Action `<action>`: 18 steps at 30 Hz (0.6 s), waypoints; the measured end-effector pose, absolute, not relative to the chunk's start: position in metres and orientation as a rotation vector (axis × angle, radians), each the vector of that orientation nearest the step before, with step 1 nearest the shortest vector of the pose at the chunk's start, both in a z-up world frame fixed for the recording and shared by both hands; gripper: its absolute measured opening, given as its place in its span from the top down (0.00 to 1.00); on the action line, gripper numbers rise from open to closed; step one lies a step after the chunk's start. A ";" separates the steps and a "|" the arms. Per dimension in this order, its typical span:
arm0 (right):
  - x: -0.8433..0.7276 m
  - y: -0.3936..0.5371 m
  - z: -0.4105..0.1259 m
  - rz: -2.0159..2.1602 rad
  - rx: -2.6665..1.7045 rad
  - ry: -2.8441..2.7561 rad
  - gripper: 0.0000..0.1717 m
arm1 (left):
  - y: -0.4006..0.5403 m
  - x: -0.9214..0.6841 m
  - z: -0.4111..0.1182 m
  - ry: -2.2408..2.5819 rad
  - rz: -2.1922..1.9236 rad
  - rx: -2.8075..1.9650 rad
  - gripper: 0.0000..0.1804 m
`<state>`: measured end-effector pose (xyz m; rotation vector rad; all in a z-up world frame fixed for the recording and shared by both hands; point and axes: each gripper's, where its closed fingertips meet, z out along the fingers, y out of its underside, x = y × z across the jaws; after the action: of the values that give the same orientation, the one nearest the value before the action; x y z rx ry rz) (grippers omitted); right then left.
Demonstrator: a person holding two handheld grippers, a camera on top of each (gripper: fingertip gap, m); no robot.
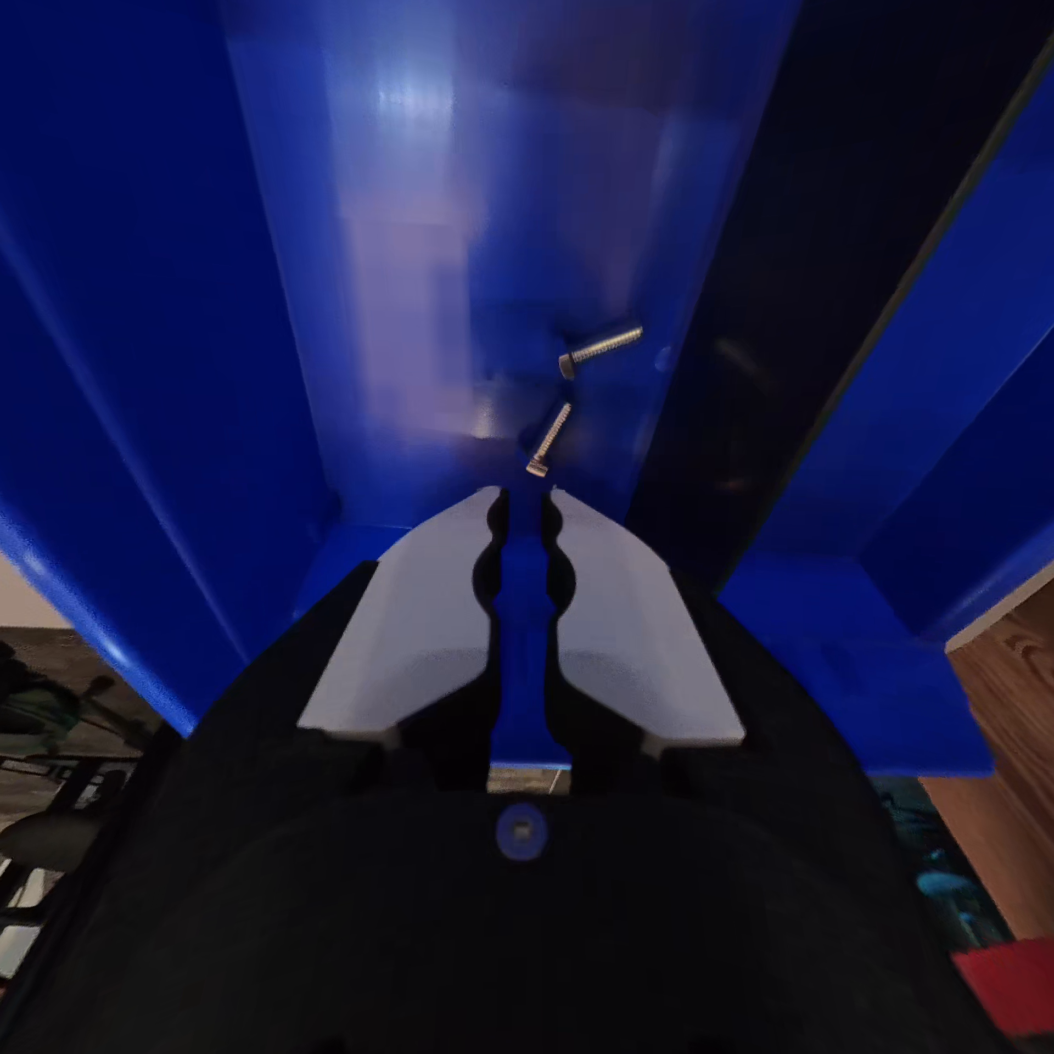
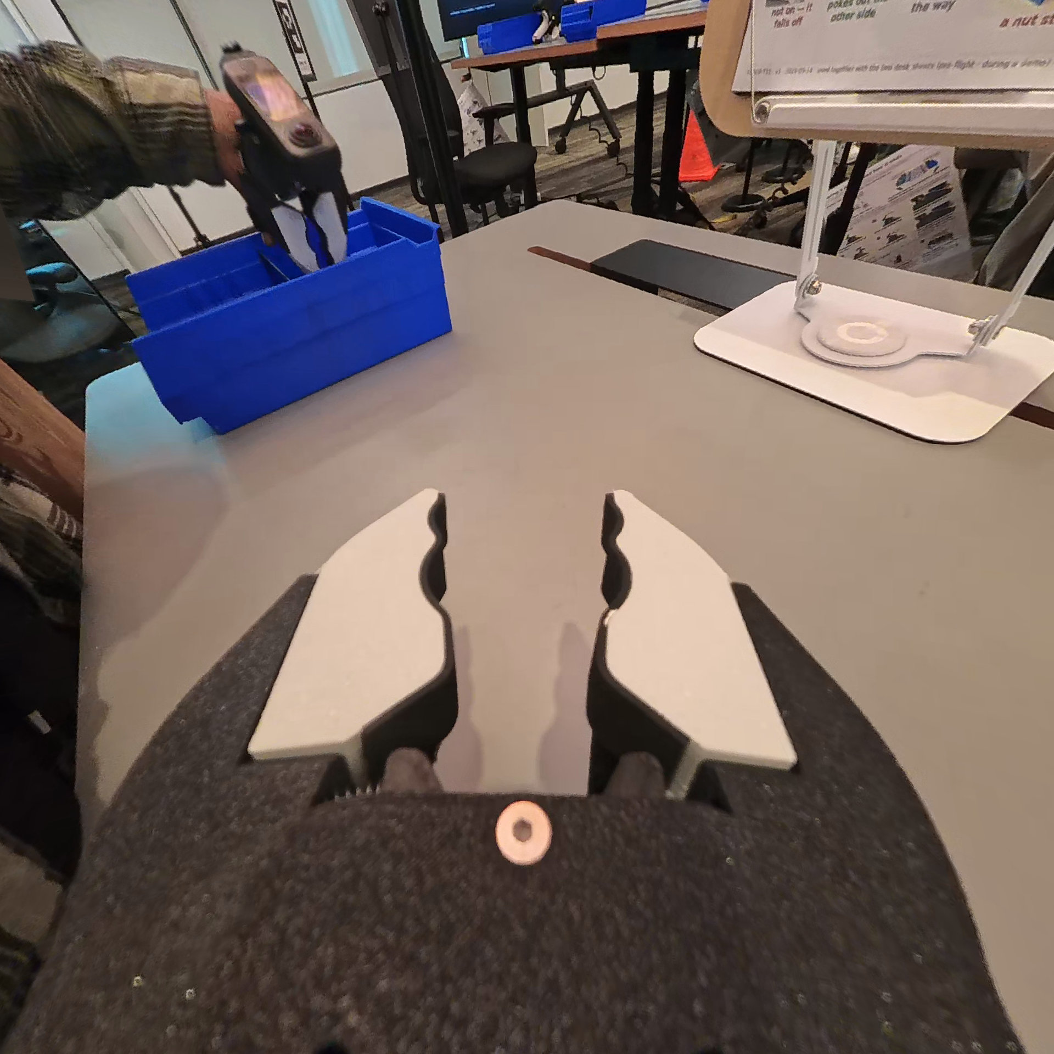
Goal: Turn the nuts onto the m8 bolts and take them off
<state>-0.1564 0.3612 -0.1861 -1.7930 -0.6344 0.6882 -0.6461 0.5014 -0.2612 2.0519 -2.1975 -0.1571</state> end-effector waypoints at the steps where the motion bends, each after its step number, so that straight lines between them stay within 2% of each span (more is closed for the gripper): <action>1: -0.156 0.360 -0.185 0.681 -1.791 -0.637 0.69 | 0.501 -0.648 -0.264 -2.196 -0.171 2.020 0.93; 10: -0.152 0.358 -0.182 0.664 -1.784 -0.625 0.69 | 0.499 -0.656 -0.280 -2.175 -0.255 1.843 0.90; 18: -0.152 0.358 -0.178 0.672 -1.767 -0.625 0.69 | 0.498 -0.658 -0.283 -2.141 -0.266 1.792 0.92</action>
<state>-0.1523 0.3576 -0.1785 -1.7669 -0.6249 0.6715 -0.6578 0.4979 -0.2832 1.7923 -2.1409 -0.2662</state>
